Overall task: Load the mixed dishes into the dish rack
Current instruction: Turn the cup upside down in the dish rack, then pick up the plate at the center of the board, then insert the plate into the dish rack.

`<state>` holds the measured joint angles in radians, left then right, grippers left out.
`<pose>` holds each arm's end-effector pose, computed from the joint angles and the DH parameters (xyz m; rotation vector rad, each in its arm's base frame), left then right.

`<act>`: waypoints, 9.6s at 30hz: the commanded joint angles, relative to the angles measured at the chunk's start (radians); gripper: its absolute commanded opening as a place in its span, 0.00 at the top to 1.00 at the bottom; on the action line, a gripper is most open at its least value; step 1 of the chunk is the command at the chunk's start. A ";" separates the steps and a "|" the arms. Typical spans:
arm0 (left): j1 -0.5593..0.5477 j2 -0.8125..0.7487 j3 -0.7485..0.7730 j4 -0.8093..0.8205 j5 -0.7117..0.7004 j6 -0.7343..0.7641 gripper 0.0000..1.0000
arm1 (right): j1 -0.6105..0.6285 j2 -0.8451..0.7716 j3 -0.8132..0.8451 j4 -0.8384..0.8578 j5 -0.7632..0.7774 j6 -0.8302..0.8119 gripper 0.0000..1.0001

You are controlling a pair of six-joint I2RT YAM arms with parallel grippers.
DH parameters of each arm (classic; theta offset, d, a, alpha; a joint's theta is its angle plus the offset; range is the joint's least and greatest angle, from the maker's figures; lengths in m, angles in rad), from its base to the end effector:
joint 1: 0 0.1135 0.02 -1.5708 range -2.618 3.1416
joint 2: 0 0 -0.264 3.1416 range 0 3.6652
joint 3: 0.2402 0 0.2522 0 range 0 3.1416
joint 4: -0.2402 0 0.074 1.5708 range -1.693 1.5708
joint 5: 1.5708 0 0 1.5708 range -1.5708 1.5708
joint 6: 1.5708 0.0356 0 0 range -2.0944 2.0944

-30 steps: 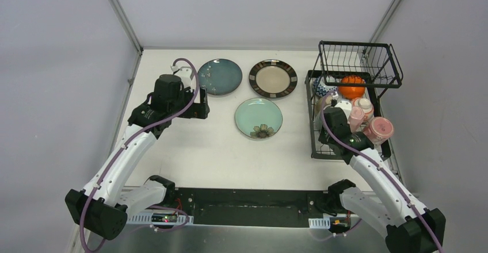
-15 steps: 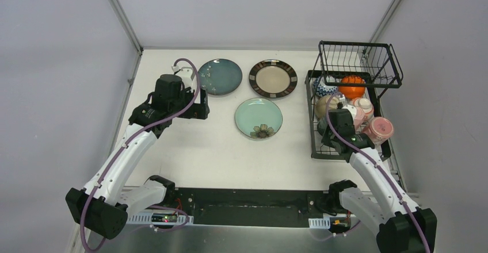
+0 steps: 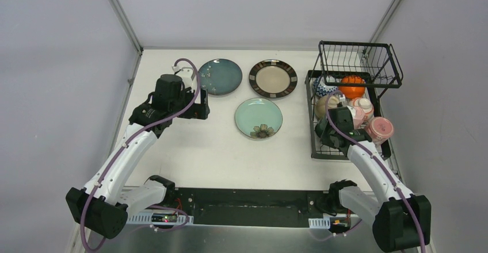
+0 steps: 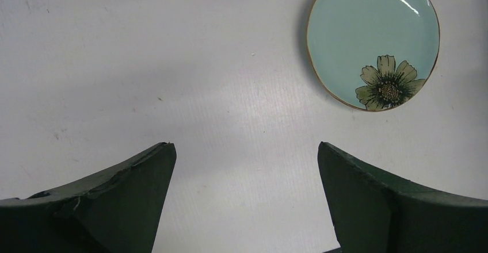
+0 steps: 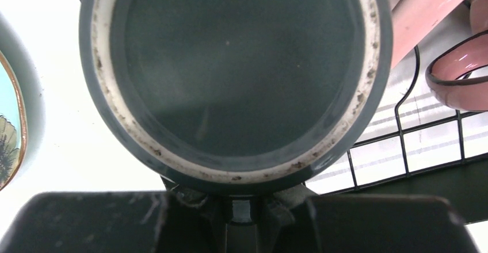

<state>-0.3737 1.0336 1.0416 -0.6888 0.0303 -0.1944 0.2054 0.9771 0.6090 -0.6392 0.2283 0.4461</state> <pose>0.1993 -0.0793 0.3333 0.2199 2.2627 -0.3369 0.1783 0.0289 0.2083 0.3882 2.5089 -0.0406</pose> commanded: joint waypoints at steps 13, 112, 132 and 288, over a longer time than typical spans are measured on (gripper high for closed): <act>-0.005 -0.020 0.008 0.016 -0.045 0.016 0.01 | -0.021 0.012 -0.015 0.089 -0.012 0.135 0.95; -0.041 0.797 0.036 0.578 0.465 -0.504 0.88 | 0.186 -0.253 0.056 0.185 -0.419 0.106 0.00; -0.040 0.502 -0.059 0.527 0.512 -0.301 1.00 | 0.187 -0.188 0.009 0.352 -0.580 -0.029 0.03; -0.039 -0.107 -0.068 0.074 0.186 0.114 0.01 | -0.340 0.332 1.034 0.619 -0.136 -0.748 1.00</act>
<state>-0.4065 0.9272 0.9573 -0.6216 0.2344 -0.0959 -0.0910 1.3678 1.5616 -0.1349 0.1963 -0.3344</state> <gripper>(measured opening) 0.991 0.113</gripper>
